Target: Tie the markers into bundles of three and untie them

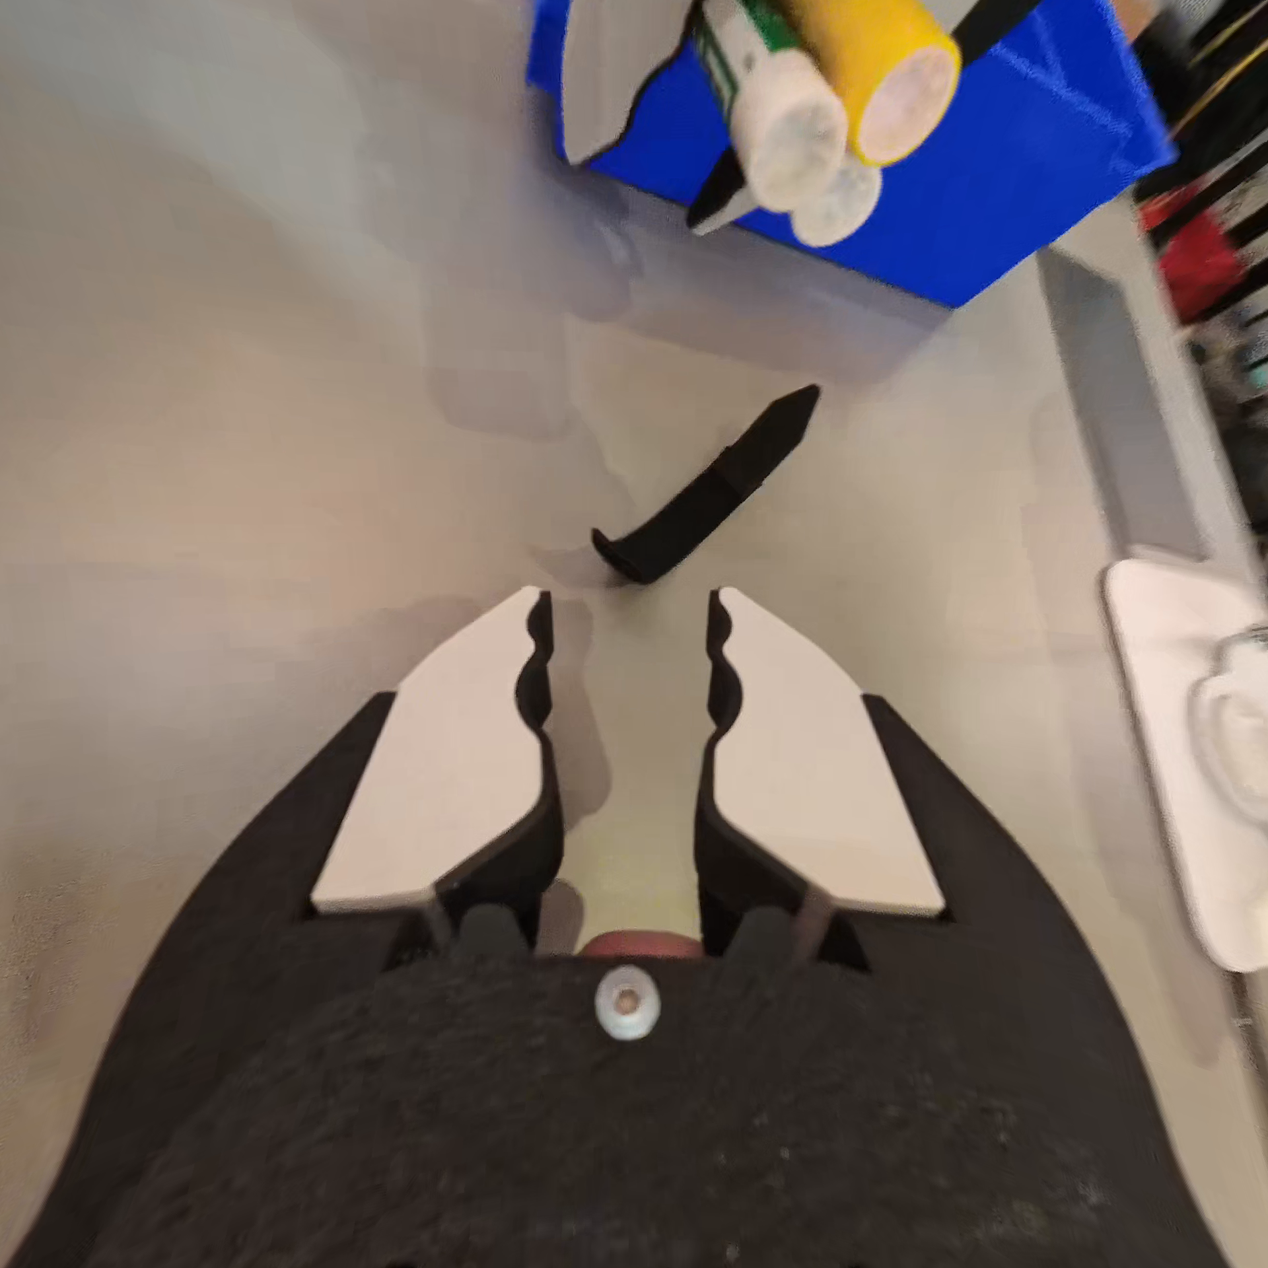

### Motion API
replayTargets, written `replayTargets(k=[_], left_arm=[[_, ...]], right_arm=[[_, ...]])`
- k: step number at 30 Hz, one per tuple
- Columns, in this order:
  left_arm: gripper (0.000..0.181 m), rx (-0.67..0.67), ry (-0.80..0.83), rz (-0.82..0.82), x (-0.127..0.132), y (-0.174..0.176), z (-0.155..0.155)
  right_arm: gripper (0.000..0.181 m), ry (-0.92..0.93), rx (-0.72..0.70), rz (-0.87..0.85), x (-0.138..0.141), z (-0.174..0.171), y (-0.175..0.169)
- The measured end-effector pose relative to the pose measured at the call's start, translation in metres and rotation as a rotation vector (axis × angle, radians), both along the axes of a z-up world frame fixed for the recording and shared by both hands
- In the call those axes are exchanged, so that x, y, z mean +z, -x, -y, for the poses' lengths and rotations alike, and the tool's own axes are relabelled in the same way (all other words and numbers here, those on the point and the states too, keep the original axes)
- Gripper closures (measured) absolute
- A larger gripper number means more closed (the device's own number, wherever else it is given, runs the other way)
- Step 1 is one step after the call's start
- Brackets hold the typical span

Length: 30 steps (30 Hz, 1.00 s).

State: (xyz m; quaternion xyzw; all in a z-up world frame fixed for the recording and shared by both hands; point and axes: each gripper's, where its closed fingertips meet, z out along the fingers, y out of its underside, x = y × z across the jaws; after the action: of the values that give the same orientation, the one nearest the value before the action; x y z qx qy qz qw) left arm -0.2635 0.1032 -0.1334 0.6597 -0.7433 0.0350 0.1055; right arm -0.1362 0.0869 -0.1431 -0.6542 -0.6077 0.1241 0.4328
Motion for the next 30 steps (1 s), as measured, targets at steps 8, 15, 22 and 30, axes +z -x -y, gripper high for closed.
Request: replayTargets(k=[8, 15, 22, 30], left_arm=[[0.141, 0.012, -0.006, -0.008, 0.0, 0.004, 0.001], [0.141, 0.0, -0.014, 0.002, -0.002, -0.003, -0.003], [0.141, -0.037, -0.018, 0.009, -0.003, -0.023, -0.008], [0.141, -0.086, -0.014, 0.039, -0.002, -0.055, -0.005]], right_arm=[[0.175, 0.067, 0.163, 0.084, -0.03, -0.012, 0.018], [0.179, 0.278, 0.1, -0.205, 0.015, 0.01, 0.008], [0.179, 0.548, 0.127, -0.598, 0.084, 0.038, -0.014], [0.18, 0.855, 0.341, -0.985, 0.131, 0.072, -0.024]])
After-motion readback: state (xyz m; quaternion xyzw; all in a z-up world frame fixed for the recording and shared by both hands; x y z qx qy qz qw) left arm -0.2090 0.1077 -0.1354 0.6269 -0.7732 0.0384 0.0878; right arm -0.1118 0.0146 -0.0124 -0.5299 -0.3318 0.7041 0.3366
